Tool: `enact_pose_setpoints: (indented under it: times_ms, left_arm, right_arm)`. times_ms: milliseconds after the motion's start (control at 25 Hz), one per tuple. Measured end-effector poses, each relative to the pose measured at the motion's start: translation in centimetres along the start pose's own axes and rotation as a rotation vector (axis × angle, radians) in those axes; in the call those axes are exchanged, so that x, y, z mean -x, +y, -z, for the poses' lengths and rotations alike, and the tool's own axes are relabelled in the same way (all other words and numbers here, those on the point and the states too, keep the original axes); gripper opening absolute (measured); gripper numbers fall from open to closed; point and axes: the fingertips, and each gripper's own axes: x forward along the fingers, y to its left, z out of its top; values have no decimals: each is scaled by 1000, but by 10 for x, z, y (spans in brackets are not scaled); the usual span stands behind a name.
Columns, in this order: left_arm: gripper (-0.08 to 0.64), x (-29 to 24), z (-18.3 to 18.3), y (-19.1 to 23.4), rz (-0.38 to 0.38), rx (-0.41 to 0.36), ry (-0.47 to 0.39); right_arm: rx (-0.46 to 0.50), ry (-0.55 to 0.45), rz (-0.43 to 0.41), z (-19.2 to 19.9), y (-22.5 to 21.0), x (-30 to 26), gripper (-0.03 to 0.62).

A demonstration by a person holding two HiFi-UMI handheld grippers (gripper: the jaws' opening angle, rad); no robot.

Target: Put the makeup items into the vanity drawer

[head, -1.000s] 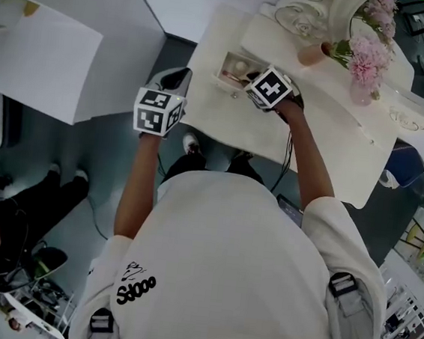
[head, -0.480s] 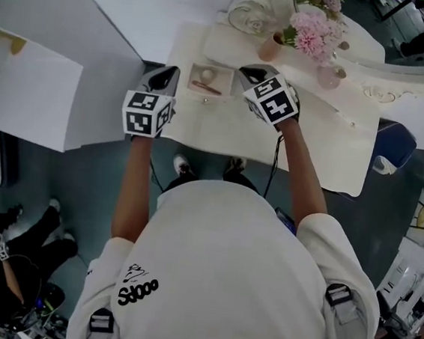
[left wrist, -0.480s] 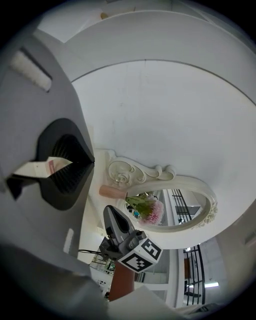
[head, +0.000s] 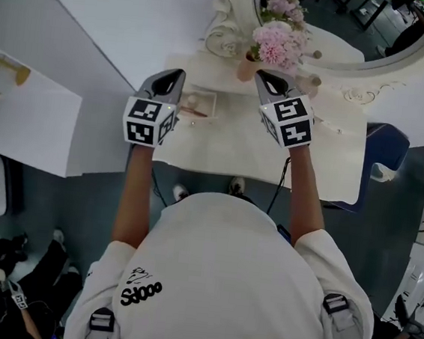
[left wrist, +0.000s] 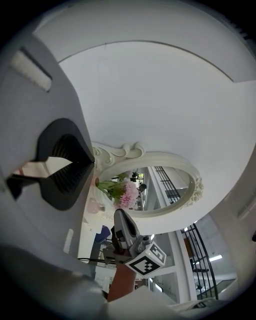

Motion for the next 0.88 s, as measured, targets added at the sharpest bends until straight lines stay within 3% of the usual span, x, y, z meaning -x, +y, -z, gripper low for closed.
enact_pose_setpoints:
  times_ms: [440,880]
  left_arm:
    - [18,14,-121,-36,40,-170,-259]
    - [18,35,-177,-51,66,-240,-387]
  right_arm:
    - [42,-194,122,-69,-42,63,2]
    - [39,-290,149,-100,-55,91,2]
